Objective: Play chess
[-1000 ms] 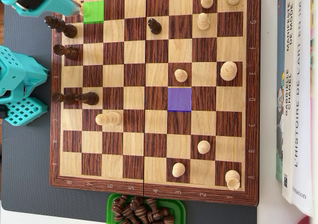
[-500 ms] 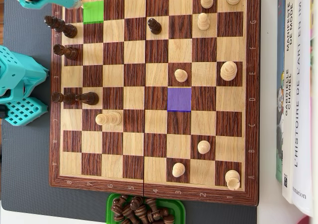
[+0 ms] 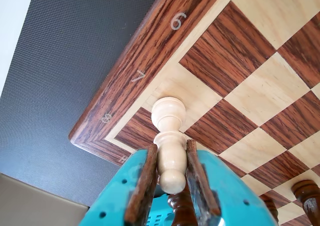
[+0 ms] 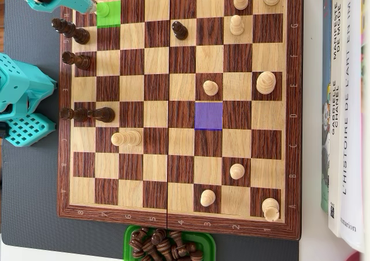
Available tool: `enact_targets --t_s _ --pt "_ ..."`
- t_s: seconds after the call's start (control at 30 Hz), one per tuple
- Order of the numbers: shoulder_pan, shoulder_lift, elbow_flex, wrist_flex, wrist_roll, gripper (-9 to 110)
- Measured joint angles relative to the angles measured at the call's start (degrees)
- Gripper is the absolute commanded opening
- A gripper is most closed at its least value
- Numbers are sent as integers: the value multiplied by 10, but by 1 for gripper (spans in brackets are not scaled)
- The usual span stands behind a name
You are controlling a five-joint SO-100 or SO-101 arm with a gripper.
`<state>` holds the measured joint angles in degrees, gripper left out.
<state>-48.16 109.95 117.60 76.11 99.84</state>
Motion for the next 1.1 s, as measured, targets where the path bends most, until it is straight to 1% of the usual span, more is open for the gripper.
enact_targets --t_s 0.83,1.1 --pt "2 0 0 -5 1 7" --pt "21 0 0 -5 1 7"
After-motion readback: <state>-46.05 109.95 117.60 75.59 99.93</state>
